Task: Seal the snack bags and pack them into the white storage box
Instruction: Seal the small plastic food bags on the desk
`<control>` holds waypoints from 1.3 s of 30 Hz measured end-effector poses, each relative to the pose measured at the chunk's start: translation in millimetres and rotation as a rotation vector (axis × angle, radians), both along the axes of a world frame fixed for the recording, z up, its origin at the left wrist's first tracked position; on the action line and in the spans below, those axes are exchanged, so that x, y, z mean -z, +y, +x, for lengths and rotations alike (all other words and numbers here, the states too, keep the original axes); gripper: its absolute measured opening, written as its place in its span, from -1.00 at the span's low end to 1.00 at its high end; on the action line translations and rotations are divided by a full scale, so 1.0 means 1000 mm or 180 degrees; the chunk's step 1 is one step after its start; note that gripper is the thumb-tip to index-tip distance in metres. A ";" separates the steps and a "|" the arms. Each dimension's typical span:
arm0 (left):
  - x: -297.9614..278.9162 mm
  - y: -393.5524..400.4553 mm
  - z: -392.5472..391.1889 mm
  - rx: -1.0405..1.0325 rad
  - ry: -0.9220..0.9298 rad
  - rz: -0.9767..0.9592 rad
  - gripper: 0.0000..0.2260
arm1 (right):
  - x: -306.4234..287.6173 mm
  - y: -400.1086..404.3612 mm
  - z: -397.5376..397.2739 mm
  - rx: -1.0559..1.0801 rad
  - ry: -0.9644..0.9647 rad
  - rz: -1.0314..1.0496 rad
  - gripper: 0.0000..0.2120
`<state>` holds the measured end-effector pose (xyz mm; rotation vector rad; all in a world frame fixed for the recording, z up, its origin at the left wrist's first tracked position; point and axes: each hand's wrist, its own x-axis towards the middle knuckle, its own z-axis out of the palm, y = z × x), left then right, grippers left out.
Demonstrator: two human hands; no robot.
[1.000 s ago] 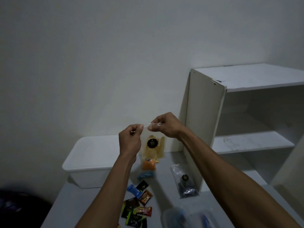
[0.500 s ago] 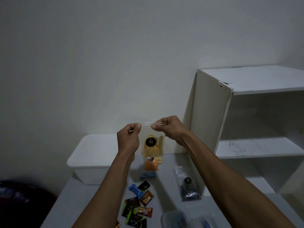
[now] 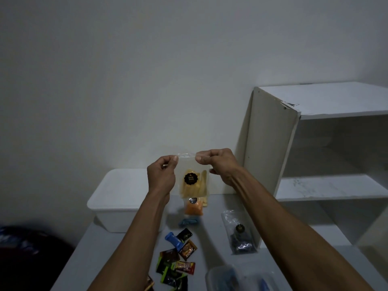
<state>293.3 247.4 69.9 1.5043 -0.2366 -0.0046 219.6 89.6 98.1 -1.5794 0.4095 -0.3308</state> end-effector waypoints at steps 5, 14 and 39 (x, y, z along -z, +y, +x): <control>-0.001 0.002 0.004 0.0011 -0.0017 -0.0074 -0.95 | -0.001 -0.001 -0.003 -0.0054 0.0103 -0.0037 -0.84; -0.003 0.004 0.004 0.0012 0.0041 -0.0150 -0.96 | -0.010 0.001 -0.006 0.0059 0.0028 -0.0179 -0.82; -0.005 -0.005 -0.010 -0.0172 0.0154 0.0599 -0.72 | -0.013 0.017 0.005 -0.0175 0.0202 -0.1062 -0.85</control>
